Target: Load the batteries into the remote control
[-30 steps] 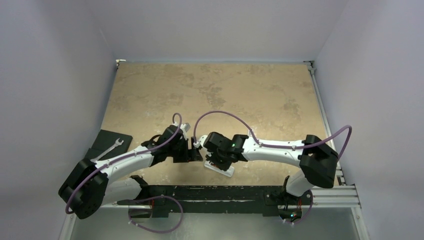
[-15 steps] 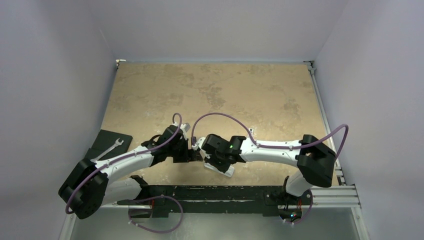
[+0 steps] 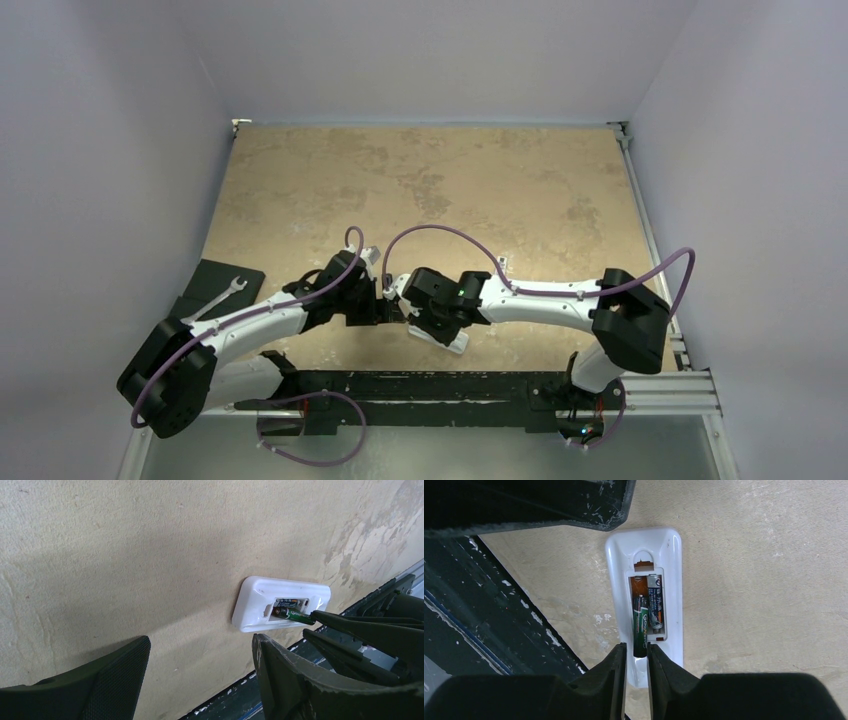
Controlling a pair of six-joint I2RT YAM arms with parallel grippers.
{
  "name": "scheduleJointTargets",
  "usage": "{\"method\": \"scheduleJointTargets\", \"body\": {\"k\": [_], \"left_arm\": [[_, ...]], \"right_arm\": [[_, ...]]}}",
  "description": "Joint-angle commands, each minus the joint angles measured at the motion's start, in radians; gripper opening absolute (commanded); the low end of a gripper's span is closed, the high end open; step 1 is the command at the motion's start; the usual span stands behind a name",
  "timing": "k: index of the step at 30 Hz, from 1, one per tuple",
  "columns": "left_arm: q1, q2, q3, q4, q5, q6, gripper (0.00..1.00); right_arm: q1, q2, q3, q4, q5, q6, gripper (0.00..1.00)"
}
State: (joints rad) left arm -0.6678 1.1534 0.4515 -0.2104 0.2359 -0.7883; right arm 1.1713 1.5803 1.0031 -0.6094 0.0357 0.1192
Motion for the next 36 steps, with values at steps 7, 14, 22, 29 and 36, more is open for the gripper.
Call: {"method": "scheduleJointTargets", "body": {"k": [7, 14, 22, 29, 36], "left_arm": [[0.009, -0.021, 0.002, 0.008, 0.011, 0.026, 0.74], [0.008, -0.016, 0.003, 0.01, 0.015, 0.027, 0.74], [0.01, -0.018, 0.007, 0.005, 0.017, 0.027, 0.74], [0.008, -0.016, 0.009, 0.008, 0.013, 0.027, 0.74], [0.009, -0.001, 0.009, 0.031, 0.021, 0.024, 0.74]], "right_arm": [[0.004, -0.014, 0.036, 0.026, 0.025, 0.019, 0.28], [0.005, -0.011, 0.039, 0.041, 0.034, 0.029, 0.27], [0.007, 0.01, 0.054, 0.055, 0.041, 0.031, 0.2], [0.008, 0.012, 0.08, 0.052, 0.078, 0.042, 0.2], [0.008, -0.08, 0.068, 0.046, 0.123, 0.125, 0.23]]}}
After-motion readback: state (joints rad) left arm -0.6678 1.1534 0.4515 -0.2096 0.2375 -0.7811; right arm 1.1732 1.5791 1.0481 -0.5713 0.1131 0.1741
